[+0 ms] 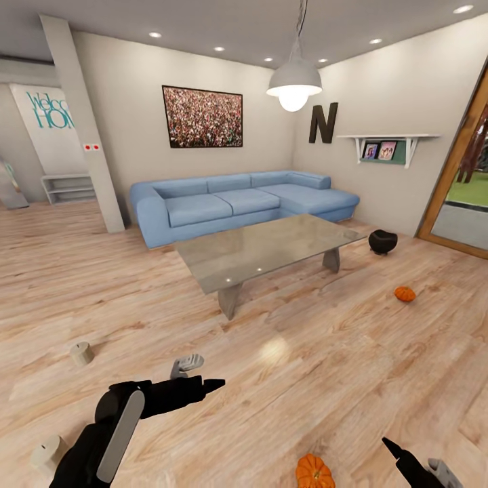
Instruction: Place each of the two pumpkins and all three candles from the living room inside a cabinet in the living room (use any cabinet), then make sure every cabinet is closed, and position the cauldron so it is next to a table in the living room.
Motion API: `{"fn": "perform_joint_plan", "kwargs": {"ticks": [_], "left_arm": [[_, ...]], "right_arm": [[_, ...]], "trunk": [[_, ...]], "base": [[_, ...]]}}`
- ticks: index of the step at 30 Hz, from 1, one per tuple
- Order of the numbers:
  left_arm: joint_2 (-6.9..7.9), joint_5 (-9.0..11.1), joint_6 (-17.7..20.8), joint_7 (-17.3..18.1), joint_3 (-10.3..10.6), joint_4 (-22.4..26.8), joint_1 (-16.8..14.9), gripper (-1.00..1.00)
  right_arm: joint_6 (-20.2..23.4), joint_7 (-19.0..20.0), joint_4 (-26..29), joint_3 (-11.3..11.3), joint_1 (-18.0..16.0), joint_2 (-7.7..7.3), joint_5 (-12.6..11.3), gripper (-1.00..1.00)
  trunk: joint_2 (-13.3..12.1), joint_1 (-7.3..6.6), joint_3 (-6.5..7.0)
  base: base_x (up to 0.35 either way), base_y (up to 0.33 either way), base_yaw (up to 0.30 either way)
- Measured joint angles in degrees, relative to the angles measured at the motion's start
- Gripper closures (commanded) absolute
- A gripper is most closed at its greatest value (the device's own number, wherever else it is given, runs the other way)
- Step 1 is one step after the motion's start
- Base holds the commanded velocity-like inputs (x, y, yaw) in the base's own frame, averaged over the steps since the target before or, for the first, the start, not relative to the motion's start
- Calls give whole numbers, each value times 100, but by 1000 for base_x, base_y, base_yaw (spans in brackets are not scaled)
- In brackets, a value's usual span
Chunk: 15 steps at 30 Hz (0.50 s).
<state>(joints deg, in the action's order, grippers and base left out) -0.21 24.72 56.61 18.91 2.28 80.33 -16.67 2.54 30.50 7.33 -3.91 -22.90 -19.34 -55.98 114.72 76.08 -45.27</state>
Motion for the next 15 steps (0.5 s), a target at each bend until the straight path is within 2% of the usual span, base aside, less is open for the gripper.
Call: {"fn": "perform_joint_plan", "kwargs": {"ticks": [15], "left_arm": [[6, -11, 2, 7, 7, 7, 0, -100]], "right_arm": [[-67, 2, 0, 246, 0, 3, 17, -100]], "trunk": [[602, 330, -269]], "base": [[0, 0, 0]]}}
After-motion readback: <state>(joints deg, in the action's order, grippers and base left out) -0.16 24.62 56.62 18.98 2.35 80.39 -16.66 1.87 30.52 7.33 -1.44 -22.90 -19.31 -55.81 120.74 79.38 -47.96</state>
